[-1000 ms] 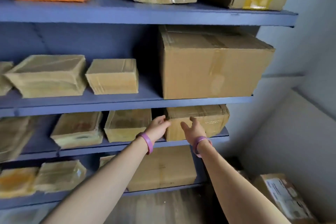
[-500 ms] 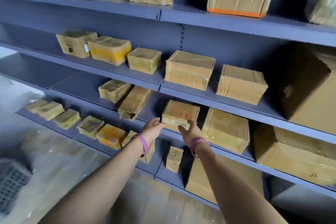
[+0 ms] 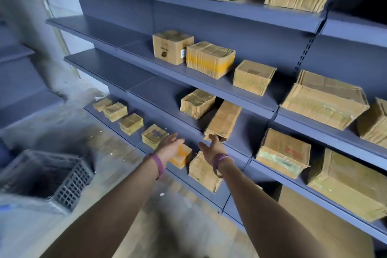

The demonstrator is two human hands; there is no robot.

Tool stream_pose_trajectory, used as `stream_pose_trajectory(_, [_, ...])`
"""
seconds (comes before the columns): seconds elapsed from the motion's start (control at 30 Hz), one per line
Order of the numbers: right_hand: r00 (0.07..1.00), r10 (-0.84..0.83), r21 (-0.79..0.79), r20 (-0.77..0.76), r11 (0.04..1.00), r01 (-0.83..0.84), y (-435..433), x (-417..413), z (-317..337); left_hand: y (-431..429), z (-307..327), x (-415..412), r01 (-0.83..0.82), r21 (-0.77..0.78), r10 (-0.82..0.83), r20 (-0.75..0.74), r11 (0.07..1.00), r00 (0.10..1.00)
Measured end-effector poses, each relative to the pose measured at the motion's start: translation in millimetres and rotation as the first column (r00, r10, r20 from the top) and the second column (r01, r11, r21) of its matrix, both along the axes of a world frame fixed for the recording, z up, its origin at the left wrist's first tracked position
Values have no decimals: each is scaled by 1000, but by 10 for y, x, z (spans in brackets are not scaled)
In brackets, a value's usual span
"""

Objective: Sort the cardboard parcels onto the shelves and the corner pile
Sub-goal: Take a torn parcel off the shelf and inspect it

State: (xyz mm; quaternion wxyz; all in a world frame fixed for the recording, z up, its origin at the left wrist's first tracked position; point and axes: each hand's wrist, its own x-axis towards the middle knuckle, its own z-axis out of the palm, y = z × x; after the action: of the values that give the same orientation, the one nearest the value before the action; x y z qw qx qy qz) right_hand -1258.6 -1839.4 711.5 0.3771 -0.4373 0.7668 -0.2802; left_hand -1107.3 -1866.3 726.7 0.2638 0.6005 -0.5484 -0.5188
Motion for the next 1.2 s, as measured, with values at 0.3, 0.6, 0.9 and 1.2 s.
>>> stream_pose_trajectory(0.3, [994,111,48,-5,993,-111,-1081,490,-182,-911,-58,506,-60,-7,60,16,998,998])
stream_pose_trajectory(0.6, [986,127,63,108,989,-134,-2401,489,-460,-2233,-170,466,-43,50,41,35,998,999])
stream_pose_trajectory(0.9, [997,-15,174,71,985,2,-3001,9,-730,-3215,-485,28,97,122,-110,110,988,988])
stream_pose_trajectory(1.2, [980,-197,266,34,947,181,-3300,-222,-1074,-3924,-990,-319,255,187,-277,107,949,955])
